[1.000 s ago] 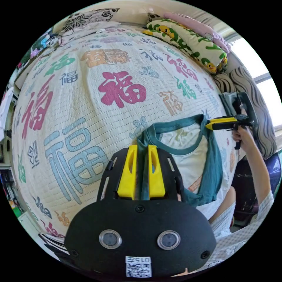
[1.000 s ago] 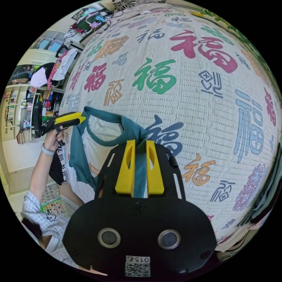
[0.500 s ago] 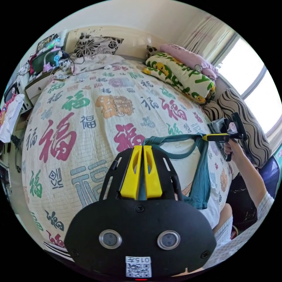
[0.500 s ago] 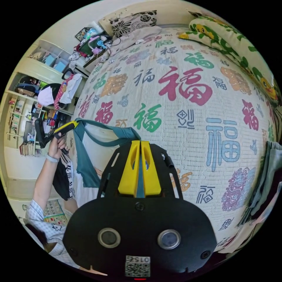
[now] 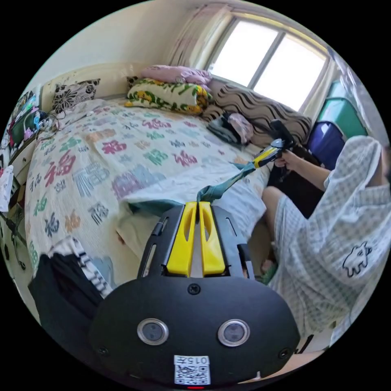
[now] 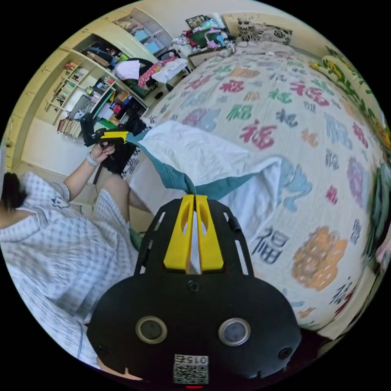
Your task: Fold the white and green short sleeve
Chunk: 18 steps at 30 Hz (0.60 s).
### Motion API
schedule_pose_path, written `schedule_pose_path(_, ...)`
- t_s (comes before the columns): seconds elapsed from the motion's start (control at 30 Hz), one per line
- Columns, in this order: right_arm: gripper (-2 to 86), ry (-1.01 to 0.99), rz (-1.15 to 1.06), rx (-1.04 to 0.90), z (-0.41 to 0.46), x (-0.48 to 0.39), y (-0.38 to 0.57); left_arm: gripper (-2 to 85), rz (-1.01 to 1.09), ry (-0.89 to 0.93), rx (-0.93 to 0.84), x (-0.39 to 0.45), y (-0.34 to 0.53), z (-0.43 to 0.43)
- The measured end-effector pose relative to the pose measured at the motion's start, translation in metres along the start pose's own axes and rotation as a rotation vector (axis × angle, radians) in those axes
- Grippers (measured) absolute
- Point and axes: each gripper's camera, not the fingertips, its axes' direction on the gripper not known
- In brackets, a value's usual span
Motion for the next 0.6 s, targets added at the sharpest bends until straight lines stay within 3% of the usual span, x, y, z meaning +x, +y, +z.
schedule_pose_path(0.17, -1.0, 0.043, 0.025, -0.121, 0.05, -0.038, 0.069, -0.1, -0.032, -0.015, -0.16, 0.055, 0.07, 0.037)
schedule_pose_path(0.43, -0.9, 0.259, -0.067, -0.247, 0.08, -0.074, 0.099, -0.1, -0.049, -0.107, -0.274, 0.082, 0.095, 0.065)
schedule_pose_path(0.6, -0.5, 0.352, -0.046, -0.335, 0.081, -0.081, 0.118, 0.2, -0.086, -0.089, -0.528, 0.082, 0.096, 0.087)
